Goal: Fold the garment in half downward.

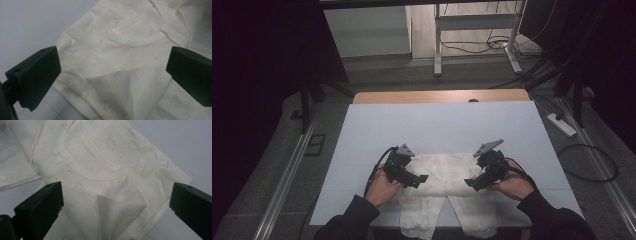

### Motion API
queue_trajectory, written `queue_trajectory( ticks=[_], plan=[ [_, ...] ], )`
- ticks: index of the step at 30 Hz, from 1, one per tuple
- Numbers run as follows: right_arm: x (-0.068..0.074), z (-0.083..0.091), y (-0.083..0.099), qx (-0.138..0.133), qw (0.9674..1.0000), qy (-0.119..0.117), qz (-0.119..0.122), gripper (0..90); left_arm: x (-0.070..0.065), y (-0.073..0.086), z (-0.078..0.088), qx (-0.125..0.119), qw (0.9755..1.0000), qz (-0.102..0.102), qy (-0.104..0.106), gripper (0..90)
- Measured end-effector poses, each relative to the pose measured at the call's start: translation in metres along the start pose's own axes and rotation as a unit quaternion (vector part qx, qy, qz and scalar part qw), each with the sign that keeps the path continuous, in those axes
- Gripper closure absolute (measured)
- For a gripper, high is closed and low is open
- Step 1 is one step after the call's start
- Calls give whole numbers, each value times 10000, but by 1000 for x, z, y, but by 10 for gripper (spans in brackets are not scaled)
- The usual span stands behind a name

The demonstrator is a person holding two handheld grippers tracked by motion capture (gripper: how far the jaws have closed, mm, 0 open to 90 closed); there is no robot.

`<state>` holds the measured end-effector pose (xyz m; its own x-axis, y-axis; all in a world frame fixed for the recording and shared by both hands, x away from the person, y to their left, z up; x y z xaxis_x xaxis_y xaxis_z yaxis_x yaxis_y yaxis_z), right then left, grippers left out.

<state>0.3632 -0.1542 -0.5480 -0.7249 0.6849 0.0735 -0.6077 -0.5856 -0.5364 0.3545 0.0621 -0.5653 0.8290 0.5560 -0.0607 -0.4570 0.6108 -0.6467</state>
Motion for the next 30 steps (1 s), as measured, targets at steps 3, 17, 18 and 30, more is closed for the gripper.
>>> queue_trajectory(
  ticks=[3,17,18,30],
  plan=[
    [-1,-4,-3,36,10000,-5,1,0,0,-4,-5,12,10000,-20,27,0],
    [-3,-25,-21,245,9996,123,95,0,-1,-25,-26,142,9995,-261,113,0],
    [-3,-27,-22,253,9995,138,97,0,-1,-27,-27,156,9994,-278,118,0],
    [-4,-39,-22,291,9987,228,353,71,-1,-21,-39,336,9988,-338,130,0]
  ],
)
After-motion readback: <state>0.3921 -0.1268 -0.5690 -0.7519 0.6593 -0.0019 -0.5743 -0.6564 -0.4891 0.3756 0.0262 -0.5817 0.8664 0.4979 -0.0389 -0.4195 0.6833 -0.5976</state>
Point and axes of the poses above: each handheld gripper's, and its own axes: z roughly backward along the jaws, y roughly out of its underside, x roughly to its left, the point moved 9 cm from there along -z, roughly forward along the jaws, and after that the axes turned 8 degrees about -z, right-handed, at the moved point
